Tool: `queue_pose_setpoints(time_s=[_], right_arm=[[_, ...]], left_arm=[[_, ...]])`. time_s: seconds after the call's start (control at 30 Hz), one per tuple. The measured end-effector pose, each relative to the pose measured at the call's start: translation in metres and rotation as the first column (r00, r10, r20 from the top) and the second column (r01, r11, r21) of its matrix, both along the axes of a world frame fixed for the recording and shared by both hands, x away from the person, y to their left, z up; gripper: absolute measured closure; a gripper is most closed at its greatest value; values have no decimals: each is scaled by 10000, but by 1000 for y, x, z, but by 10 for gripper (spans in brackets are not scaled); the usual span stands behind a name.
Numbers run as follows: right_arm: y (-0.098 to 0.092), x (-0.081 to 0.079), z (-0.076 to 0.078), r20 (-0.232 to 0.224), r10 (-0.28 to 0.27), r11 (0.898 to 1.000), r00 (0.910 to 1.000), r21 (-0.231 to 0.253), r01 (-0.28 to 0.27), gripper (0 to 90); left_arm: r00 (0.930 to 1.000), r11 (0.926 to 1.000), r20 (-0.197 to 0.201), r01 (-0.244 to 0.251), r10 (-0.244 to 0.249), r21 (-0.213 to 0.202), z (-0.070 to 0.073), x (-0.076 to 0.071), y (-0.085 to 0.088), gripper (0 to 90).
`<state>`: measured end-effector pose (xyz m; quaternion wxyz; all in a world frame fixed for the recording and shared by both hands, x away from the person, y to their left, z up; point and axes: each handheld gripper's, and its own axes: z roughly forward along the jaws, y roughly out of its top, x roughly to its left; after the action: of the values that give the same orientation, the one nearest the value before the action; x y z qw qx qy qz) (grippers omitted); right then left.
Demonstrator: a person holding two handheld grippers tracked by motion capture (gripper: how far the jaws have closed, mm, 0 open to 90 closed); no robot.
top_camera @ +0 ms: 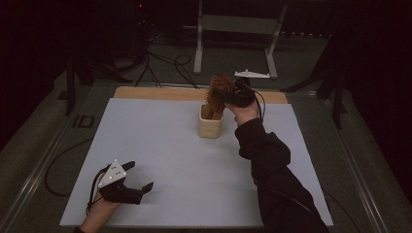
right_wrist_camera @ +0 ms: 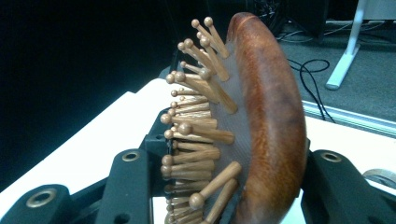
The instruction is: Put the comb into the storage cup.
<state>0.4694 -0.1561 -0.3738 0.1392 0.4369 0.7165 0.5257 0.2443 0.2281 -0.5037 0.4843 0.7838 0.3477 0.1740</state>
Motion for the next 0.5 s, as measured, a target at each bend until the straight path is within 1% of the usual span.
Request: queue_pose_setpoints(time_s=[0.1, 0.17, 0.2, 0.27, 0.33, 0.5], right_arm=[[-2, 2, -3, -145, 21, 10000, 9999, 56, -20, 522], [-2, 2, -5, -173, -10, 10000, 9998, -47, 10, 520], [-2, 3, -6, -202, -53, 10000, 9998, -72, 51, 519], [-3, 4, -10, -322, -55, 10000, 9995, 6, 55, 518], [-4, 5, -13, -431, -40, 10000, 9991, 87, 44, 516], [-6, 7, -15, -595, 16, 9996, 9982, 268, 0, 511]], left_arm=[[10000, 10000, -5, 15, -15, 12, 0, 0, 0, 0], [10000, 10000, 6, -12, 12, 37, 0, 0, 0, 0], [10000, 10000, -2, -2, 2, -18, 0, 0, 0, 0], [10000, 10000, 6, 0, 0, 45, 0, 0, 0, 0], [10000, 10000, 0, -9, 9, -5, 0, 0, 0, 0], [10000, 10000, -7, 26, -26, 0, -1, 1, 0, 0]])
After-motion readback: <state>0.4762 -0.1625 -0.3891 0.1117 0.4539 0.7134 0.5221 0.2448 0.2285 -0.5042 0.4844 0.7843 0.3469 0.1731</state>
